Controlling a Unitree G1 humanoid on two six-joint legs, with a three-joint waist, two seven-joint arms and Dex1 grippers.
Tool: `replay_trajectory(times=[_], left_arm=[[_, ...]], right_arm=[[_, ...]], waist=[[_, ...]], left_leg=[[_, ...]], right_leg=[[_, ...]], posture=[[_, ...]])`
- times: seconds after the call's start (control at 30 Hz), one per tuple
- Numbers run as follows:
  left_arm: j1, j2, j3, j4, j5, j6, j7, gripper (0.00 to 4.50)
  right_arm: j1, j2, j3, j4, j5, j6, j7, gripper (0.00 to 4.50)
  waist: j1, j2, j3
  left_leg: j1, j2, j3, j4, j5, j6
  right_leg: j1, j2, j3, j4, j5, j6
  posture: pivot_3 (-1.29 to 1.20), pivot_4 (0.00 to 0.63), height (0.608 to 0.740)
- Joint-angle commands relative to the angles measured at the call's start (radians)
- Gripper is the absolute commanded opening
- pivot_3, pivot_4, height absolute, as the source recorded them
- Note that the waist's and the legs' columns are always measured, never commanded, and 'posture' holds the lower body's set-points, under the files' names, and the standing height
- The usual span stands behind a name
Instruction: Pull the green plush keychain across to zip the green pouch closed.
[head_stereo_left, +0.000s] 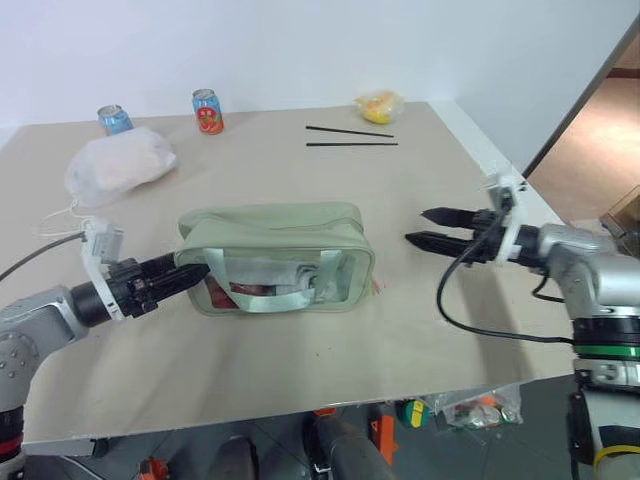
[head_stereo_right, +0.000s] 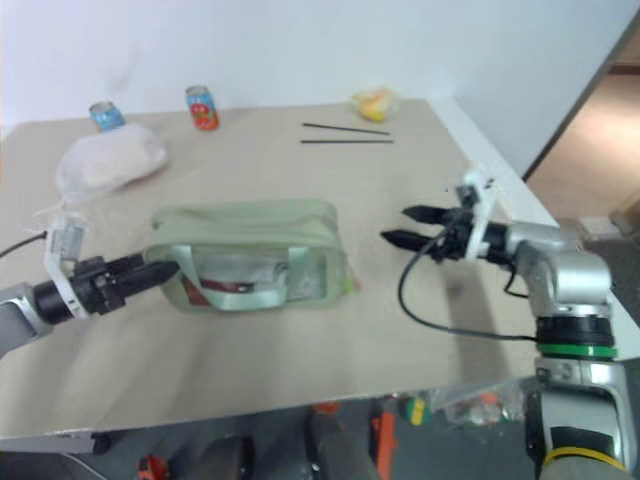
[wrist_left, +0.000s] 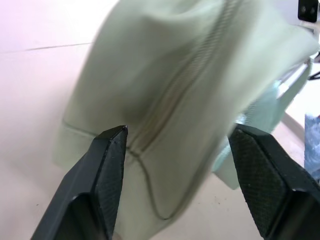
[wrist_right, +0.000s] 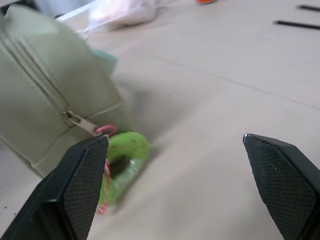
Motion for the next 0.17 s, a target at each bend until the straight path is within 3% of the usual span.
replay_trajectory(times=[0.03,0.17], left_arm=[[0.064,0.053,0.147,0.016,-0.028,0.006,-0.017,3.04],[0.149,0.091,0.267,0.096,-0.013,-0.005,-0.058,3.04]], right_arm=[[0.016,-0.053,-0.043,-0.005,0.010,-0.029,0.026,4.50],[0.040,-0.058,-0.050,-0.044,0.026,-0.020,0.013,4.50]], waist=[[-0.006,0.000,0.000],[-0.014,0.000,0.000]], left_leg=[[0.000,0.001,0.000,0.000,0.000,0.000],[0.001,0.002,-0.001,0.000,0.000,0.000]], right_leg=[[0.000,0.001,0.000,0.000,0.000,0.000],[0.000,0.002,-0.002,0.000,0.000,0.000]], posture=[[0.00,0.150,0.740],[0.00,0.150,0.740]])
